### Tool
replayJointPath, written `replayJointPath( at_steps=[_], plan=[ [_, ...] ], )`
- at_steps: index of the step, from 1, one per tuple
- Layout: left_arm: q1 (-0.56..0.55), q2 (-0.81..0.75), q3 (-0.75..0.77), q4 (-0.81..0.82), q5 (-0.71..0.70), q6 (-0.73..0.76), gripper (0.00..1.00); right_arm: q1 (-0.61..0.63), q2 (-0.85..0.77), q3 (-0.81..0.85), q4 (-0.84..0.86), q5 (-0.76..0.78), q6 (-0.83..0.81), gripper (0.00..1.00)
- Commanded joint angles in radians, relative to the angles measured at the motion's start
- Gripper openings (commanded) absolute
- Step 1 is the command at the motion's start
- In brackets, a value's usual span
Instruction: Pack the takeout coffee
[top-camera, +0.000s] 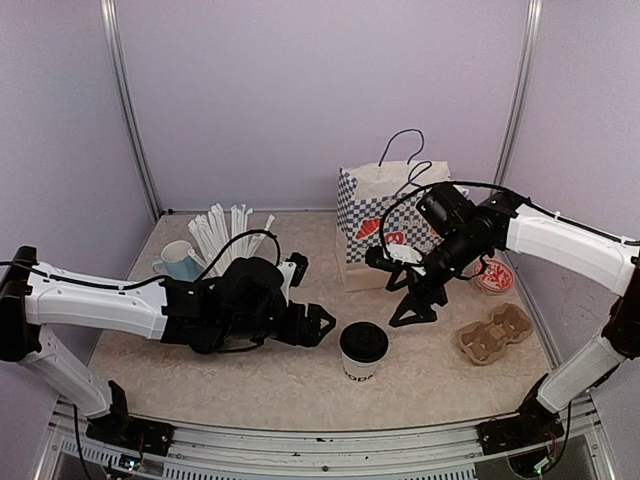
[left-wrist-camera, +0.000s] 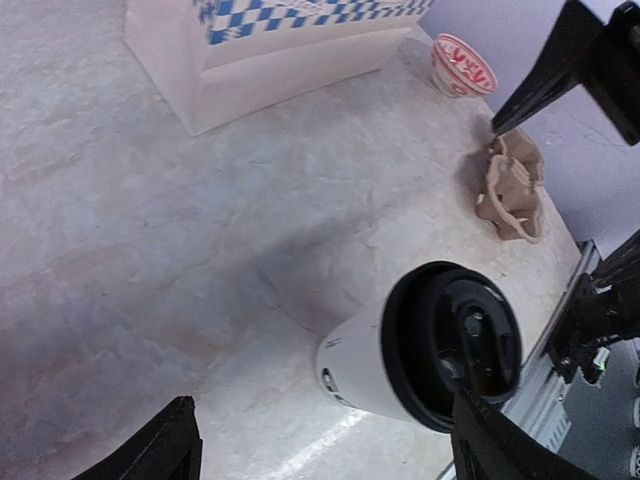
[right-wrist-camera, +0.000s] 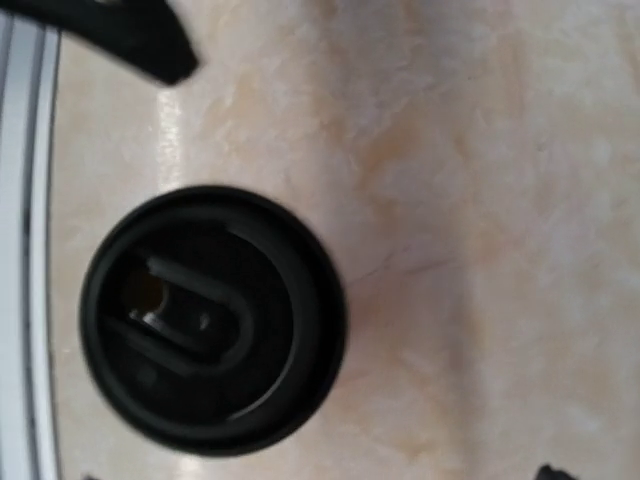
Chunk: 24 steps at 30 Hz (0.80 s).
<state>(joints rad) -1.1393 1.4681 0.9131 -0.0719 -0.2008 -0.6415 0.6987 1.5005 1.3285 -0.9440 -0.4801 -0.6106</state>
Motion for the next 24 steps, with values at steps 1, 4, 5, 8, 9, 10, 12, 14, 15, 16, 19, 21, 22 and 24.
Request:
replayJointPath(
  at_steps=[1, 4, 5, 8, 9, 10, 12, 14, 15, 16, 19, 21, 22, 24],
  plan=[
    [-0.003, 0.058, 0.06, 0.078, 0.181, 0.024, 0.84, -0.008, -0.075, -0.143, 0.131, -0.146, 0.07, 0.94],
    [-0.004, 0.087, 0.078, 0.117, 0.226, 0.03, 0.83, -0.009, -0.08, -0.199, 0.158, -0.138, 0.065, 0.98],
    [-0.004, 0.098, 0.083, 0.123, 0.234, 0.031, 0.83, -0.009, -0.081, -0.212, 0.166, -0.136, 0.059, 0.98],
    [-0.002, 0.134, 0.106, 0.121, 0.256, 0.043, 0.82, -0.009, -0.092, -0.24, 0.2, -0.131, 0.045, 0.99],
    [-0.003, 0.143, 0.113, 0.118, 0.263, 0.047, 0.81, -0.008, -0.093, -0.244, 0.211, -0.127, 0.04, 0.99],
    [-0.003, 0.154, 0.12, 0.114, 0.266, 0.05, 0.81, -0.004, -0.094, -0.248, 0.221, -0.118, 0.037, 0.99],
    [-0.002, 0.171, 0.127, 0.109, 0.273, 0.054, 0.8, 0.004, -0.09, -0.247, 0.232, -0.102, 0.035, 0.99],
    [0.0, 0.18, 0.124, 0.108, 0.277, 0.058, 0.79, 0.011, -0.079, -0.244, 0.24, -0.09, 0.031, 0.99],
    [0.001, 0.182, 0.119, 0.107, 0.277, 0.058, 0.79, 0.018, -0.073, -0.244, 0.243, -0.077, 0.029, 0.99],
    [0.004, 0.182, 0.113, 0.11, 0.276, 0.057, 0.79, 0.029, -0.065, -0.243, 0.248, -0.059, 0.025, 0.99],
    [0.01, 0.182, 0.091, 0.117, 0.277, 0.052, 0.78, 0.051, -0.046, -0.241, 0.255, -0.034, 0.012, 0.99],
    [0.018, 0.182, 0.076, 0.128, 0.284, 0.047, 0.76, 0.067, -0.034, -0.237, 0.255, -0.027, 0.006, 0.99],
    [0.021, 0.185, 0.068, 0.136, 0.291, 0.045, 0.75, 0.072, -0.028, -0.236, 0.256, -0.027, 0.004, 0.99],
    [0.029, 0.188, 0.052, 0.151, 0.306, 0.04, 0.74, 0.08, -0.022, -0.235, 0.258, -0.031, 0.0, 0.99]
  ],
)
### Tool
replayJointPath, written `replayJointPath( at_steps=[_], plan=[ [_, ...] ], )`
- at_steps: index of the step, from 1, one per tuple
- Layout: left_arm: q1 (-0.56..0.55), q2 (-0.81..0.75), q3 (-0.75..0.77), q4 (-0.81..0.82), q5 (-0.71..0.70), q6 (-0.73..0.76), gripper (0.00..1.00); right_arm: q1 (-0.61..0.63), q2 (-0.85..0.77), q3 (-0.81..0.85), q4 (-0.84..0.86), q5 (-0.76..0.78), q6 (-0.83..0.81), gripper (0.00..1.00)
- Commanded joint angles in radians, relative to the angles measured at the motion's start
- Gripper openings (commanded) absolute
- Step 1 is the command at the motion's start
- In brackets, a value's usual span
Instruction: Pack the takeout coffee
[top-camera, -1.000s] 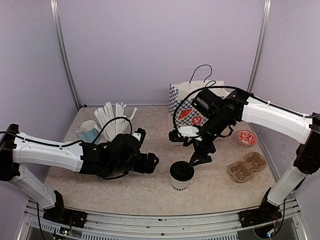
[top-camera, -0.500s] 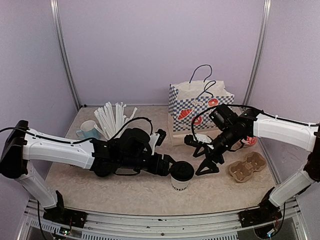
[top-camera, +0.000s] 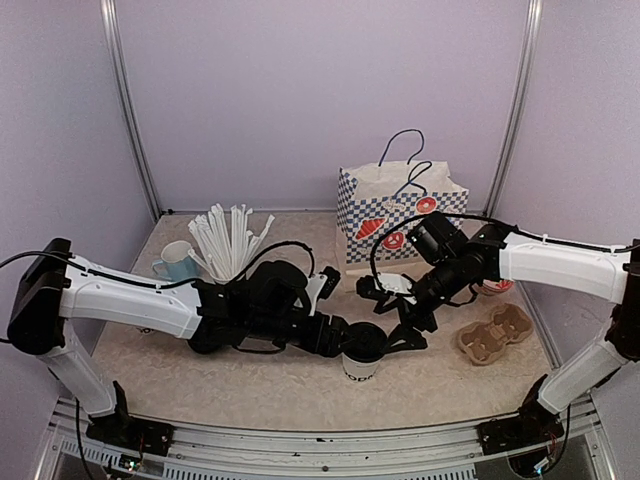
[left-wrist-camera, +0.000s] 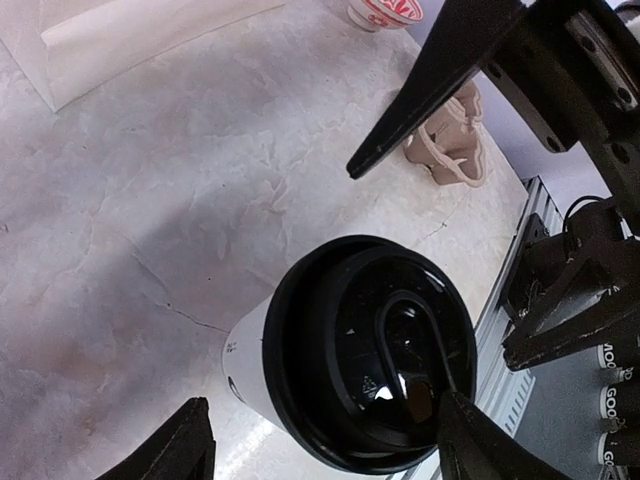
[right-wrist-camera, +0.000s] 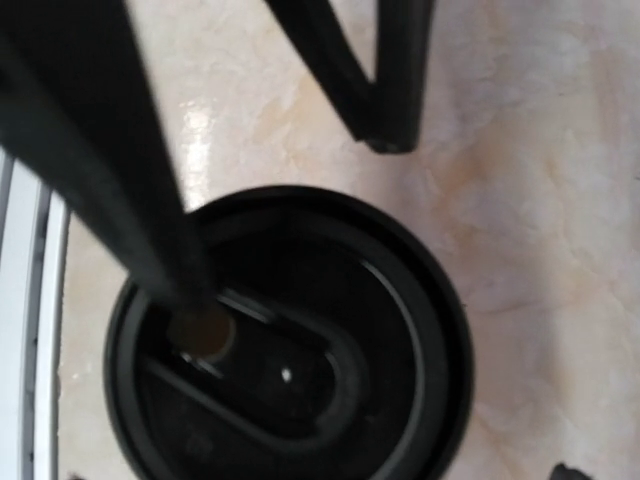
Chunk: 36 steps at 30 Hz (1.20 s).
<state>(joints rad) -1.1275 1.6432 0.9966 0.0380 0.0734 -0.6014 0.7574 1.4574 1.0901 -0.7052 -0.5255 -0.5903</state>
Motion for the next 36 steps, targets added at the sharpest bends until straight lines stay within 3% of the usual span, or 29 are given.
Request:
replayJointPath(
  at_steps=[1, 18, 29, 36],
  plan=[
    [0.021, 0.018, -0.036, 0.046, 0.039, 0.0, 0.73, 0.022, 0.023, 0.004, 0.018, 0.012, -0.024, 0.99],
    [0.036, 0.096, -0.056, 0.053, 0.073, 0.003, 0.67, 0.059, 0.069, -0.035, 0.073, 0.029, -0.05, 0.9],
    [0.031, 0.162, -0.14, 0.043, -0.011, 0.002, 0.59, 0.06, 0.083, -0.108, 0.131, 0.03, -0.03, 0.81],
    [0.01, 0.152, -0.075, 0.015, -0.041, 0.034, 0.6, 0.06, 0.079, -0.101, 0.126, 0.033, -0.018, 0.81]
  ],
)
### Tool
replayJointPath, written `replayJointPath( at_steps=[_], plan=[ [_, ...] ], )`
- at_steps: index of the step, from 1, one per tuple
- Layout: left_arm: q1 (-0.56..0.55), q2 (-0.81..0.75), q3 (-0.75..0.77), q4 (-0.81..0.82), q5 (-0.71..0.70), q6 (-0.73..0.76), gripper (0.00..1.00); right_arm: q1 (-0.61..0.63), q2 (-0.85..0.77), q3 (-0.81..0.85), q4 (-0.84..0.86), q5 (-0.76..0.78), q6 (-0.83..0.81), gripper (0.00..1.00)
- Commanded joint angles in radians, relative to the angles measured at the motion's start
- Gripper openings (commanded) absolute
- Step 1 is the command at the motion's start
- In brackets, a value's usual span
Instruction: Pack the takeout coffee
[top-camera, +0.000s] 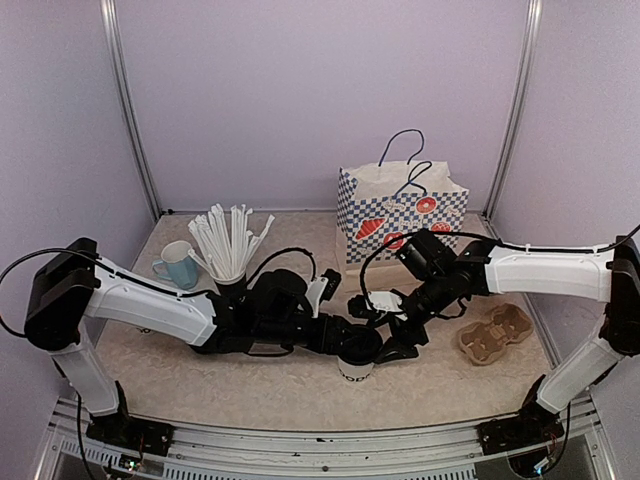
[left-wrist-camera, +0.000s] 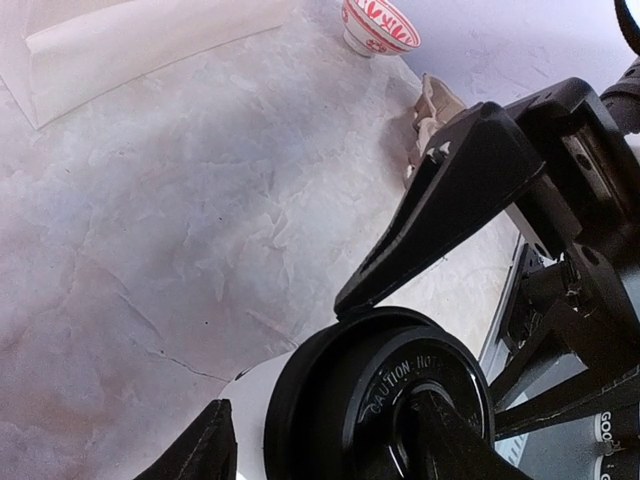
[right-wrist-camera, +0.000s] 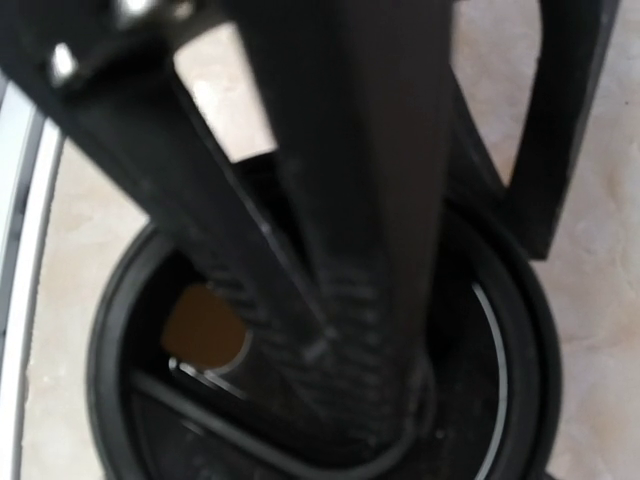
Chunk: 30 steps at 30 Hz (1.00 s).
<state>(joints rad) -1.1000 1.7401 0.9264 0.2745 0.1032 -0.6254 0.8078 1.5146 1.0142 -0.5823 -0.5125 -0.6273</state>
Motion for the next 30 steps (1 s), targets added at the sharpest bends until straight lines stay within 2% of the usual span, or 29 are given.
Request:
replayJointPath(
  at_steps=[1, 7, 10, 15, 20, 23, 25, 28, 30],
  plan=[
    [-0.021, 0.049, 0.014, -0.234, -0.082, 0.066, 0.61, 0.01, 0.015, -0.021, -0.005, 0.021, 0.018, 0.82],
    [-0.042, -0.016, 0.107, -0.271, -0.139, 0.125, 0.69, 0.009, -0.07, -0.015, -0.058, 0.02, 0.014, 0.95],
    [-0.044, -0.04, 0.131, -0.271, -0.17, 0.169, 0.71, 0.005, -0.098, -0.01, -0.081, 0.014, 0.018, 0.98],
    [-0.043, -0.074, 0.173, -0.302, -0.222, 0.249, 0.72, -0.022, -0.121, 0.017, -0.121, -0.015, 0.014, 0.99],
    [-0.043, -0.137, 0.194, -0.319, -0.295, 0.318, 0.74, -0.081, -0.114, 0.044, -0.123, -0.095, 0.033, 0.93],
    [-0.047, -0.189, 0.182, -0.326, -0.354, 0.355, 0.75, -0.088, -0.108, 0.034, -0.099, -0.089, 0.017, 0.91],
    [-0.057, -0.238, 0.14, -0.29, -0.429, 0.379, 0.81, -0.082, -0.111, 0.016, -0.072, -0.058, -0.002, 0.95],
    [-0.056, -0.326, 0.083, -0.216, -0.495, 0.385, 0.98, -0.067, -0.098, 0.016, -0.055, -0.025, -0.024, 0.99],
    [-0.041, -0.376, 0.068, -0.202, -0.501, 0.377, 0.99, -0.048, -0.083, 0.029, -0.063, -0.021, -0.042, 0.99]
  ],
)
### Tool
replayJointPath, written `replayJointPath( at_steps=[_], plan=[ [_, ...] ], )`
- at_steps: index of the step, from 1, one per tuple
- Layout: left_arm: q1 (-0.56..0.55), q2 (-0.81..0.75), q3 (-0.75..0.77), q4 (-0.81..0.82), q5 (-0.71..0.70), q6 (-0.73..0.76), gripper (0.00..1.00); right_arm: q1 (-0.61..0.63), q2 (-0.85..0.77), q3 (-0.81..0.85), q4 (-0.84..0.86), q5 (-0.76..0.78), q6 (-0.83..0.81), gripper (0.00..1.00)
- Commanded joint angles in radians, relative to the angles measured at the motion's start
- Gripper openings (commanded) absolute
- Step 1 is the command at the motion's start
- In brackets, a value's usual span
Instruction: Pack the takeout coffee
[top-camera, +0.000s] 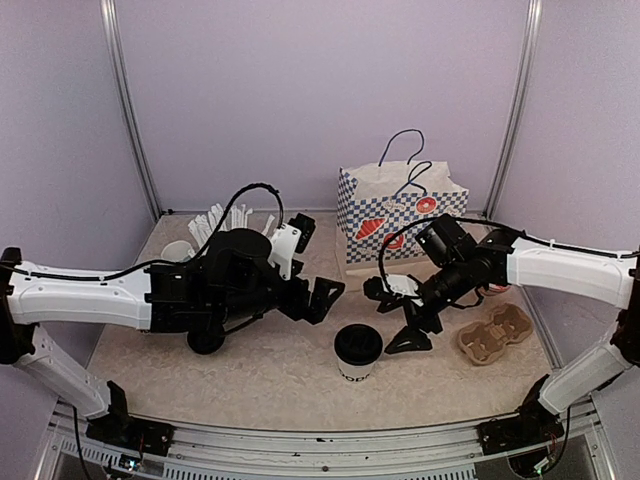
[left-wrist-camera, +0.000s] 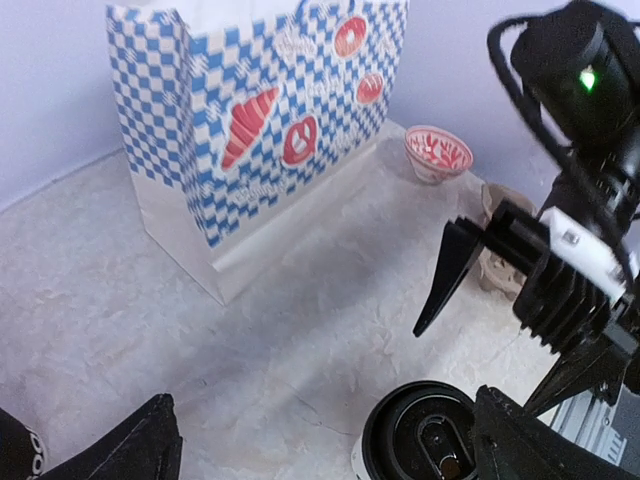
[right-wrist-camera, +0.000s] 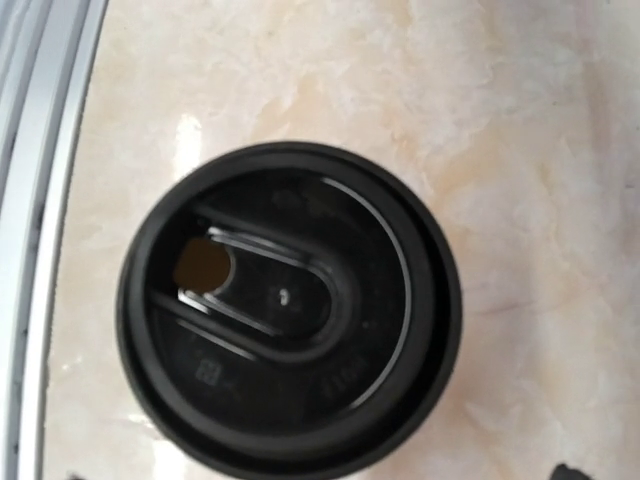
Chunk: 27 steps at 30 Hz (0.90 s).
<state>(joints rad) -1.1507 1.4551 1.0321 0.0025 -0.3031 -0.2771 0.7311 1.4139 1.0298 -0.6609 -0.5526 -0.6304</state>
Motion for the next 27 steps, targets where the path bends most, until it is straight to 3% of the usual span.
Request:
replayJointPath(
  at_steps=[1, 15, 23, 27],
  plan=[
    [0.021, -0.104, -0.037, 0.062, -0.087, 0.023, 0.99, 0.041, 0.025, 0.018, 0.009, 0.024, -0.049, 0.99],
    [0.052, -0.249, -0.108, 0.023, -0.109, -0.031, 0.99, 0.137, 0.185, 0.092, 0.106, 0.123, -0.04, 0.99],
    [0.052, -0.328, -0.161, 0.017, -0.124, -0.04, 0.99, 0.145, 0.268, 0.173, 0.123, 0.094, -0.015, 0.85],
    [0.051, -0.343, -0.183, 0.02, -0.138, -0.051, 0.99, 0.149, 0.24, 0.153, 0.148, 0.133, -0.009, 0.82]
  ],
)
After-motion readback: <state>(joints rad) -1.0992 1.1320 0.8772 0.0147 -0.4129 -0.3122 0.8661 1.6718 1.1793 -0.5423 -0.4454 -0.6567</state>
